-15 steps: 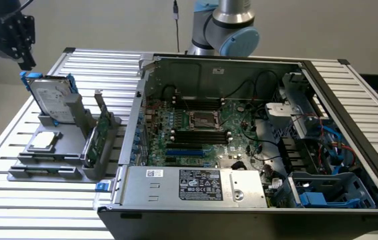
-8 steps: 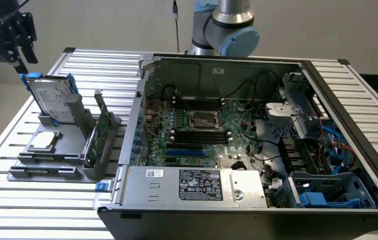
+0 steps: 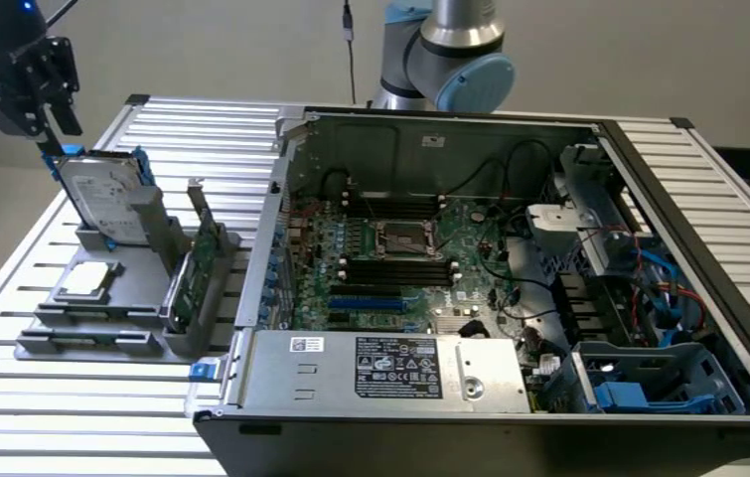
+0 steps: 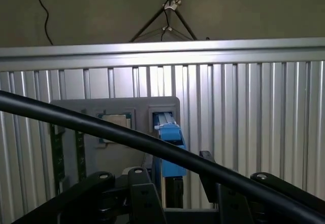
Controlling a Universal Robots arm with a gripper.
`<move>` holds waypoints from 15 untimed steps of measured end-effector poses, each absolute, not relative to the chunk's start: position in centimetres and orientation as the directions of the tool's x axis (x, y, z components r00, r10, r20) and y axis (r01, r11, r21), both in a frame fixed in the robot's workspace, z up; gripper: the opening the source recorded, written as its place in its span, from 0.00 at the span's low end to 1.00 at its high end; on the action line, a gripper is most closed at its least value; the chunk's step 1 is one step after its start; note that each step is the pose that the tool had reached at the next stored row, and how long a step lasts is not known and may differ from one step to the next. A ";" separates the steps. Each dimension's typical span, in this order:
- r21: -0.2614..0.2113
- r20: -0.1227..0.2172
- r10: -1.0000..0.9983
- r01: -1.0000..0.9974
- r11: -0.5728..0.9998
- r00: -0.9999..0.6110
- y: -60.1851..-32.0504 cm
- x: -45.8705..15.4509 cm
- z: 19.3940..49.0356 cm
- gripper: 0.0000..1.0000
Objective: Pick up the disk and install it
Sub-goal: 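Pick up the disk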
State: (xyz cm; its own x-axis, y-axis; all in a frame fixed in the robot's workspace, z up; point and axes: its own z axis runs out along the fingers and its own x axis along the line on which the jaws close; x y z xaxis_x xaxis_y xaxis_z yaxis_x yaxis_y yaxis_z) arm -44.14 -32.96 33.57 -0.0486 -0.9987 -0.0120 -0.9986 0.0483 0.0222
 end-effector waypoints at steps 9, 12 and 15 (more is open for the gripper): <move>0.023 -0.013 -0.999 -0.999 0.048 -0.048 -33.0 -44.1 31.9 0.48; 0.023 -0.013 -0.999 -0.999 0.047 -0.047 -33.0 -44.1 31.4 0.48; 0.025 -0.013 -0.999 -0.999 0.042 -0.042 -33.0 -44.1 30.8 0.48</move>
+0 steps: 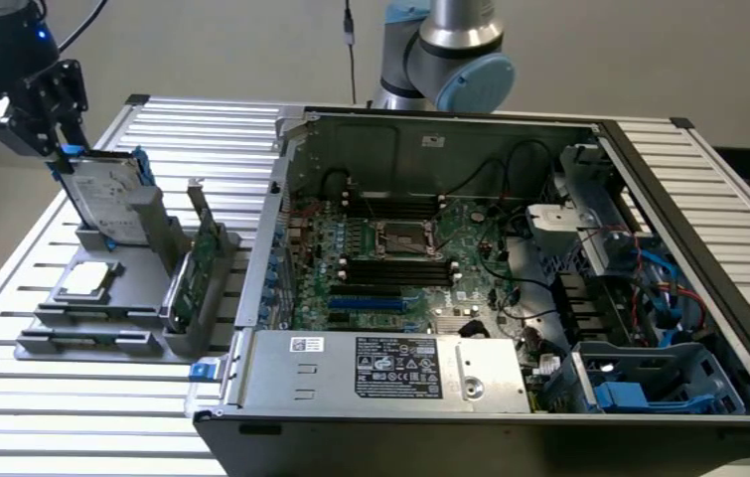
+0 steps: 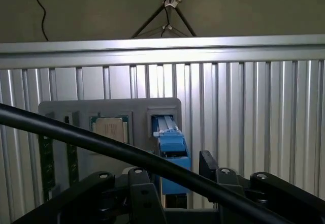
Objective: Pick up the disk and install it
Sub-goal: 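Pick up the disk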
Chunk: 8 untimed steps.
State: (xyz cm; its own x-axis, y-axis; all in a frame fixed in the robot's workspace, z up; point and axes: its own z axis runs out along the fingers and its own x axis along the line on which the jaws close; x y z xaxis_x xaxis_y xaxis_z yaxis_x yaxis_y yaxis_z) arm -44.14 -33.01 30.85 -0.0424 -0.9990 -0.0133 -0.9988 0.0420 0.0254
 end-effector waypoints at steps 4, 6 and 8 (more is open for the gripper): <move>0.029 -0.013 -0.999 -0.999 0.031 -0.032 -33.1 -44.1 30.3 0.48; 0.032 -0.013 -1.000 -0.999 0.026 -0.026 -33.1 -44.1 30.1 0.48; 0.036 -0.013 -1.000 -0.999 0.021 -0.022 -33.2 -44.1 29.8 0.48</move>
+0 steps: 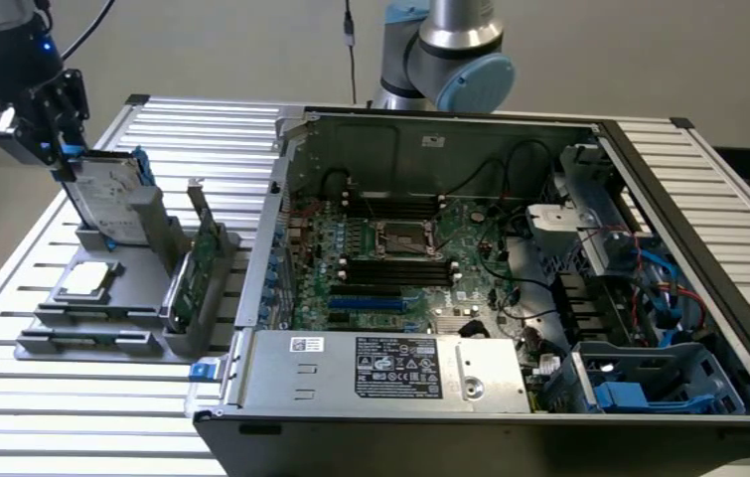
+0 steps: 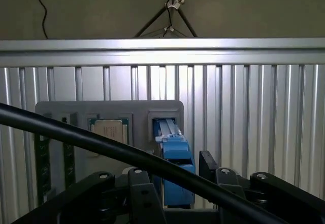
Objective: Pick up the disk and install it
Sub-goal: 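Pick up the disk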
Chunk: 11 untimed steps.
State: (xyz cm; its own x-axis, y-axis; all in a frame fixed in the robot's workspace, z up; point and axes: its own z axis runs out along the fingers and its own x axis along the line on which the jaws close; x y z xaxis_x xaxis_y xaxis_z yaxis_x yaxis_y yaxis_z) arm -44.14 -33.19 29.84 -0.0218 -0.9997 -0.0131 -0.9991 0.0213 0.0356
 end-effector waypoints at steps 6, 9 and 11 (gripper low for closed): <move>0.038 -0.014 -1.000 -0.999 0.009 -0.010 -33.2 -44.1 29.2 0.48; 0.038 -0.014 -1.000 -0.999 0.003 -0.004 -33.2 -44.1 28.9 0.48; 0.038 -0.015 -1.000 -0.999 -0.002 0.002 -33.2 -44.1 28.7 0.48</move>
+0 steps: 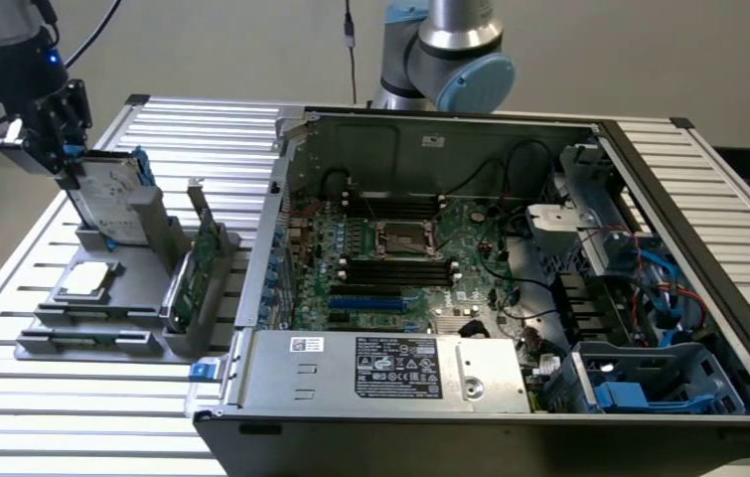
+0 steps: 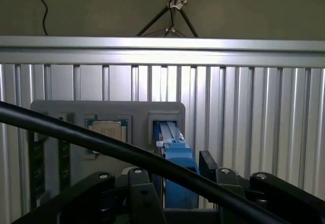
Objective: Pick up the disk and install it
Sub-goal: 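Pick up the disk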
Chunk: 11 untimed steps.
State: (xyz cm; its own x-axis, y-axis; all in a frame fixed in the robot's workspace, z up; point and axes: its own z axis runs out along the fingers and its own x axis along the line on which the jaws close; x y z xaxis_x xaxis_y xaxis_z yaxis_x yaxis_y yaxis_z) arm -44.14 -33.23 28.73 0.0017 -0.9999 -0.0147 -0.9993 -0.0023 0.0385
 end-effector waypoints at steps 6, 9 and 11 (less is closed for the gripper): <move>0.038 -0.015 -1.000 -0.999 -0.020 0.019 -33.2 -44.1 28.3 0.48; 0.039 -0.015 -1.000 -0.999 -0.026 0.026 -33.2 -44.1 28.2 0.48; 0.039 -0.015 -0.999 -0.999 -0.029 0.029 -33.2 -44.1 28.1 0.48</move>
State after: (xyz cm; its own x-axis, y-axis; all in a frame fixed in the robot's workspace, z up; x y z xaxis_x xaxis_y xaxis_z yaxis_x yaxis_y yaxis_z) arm -44.14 -33.18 28.12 0.0289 -0.9995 -0.0146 -0.9988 -0.0294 0.0386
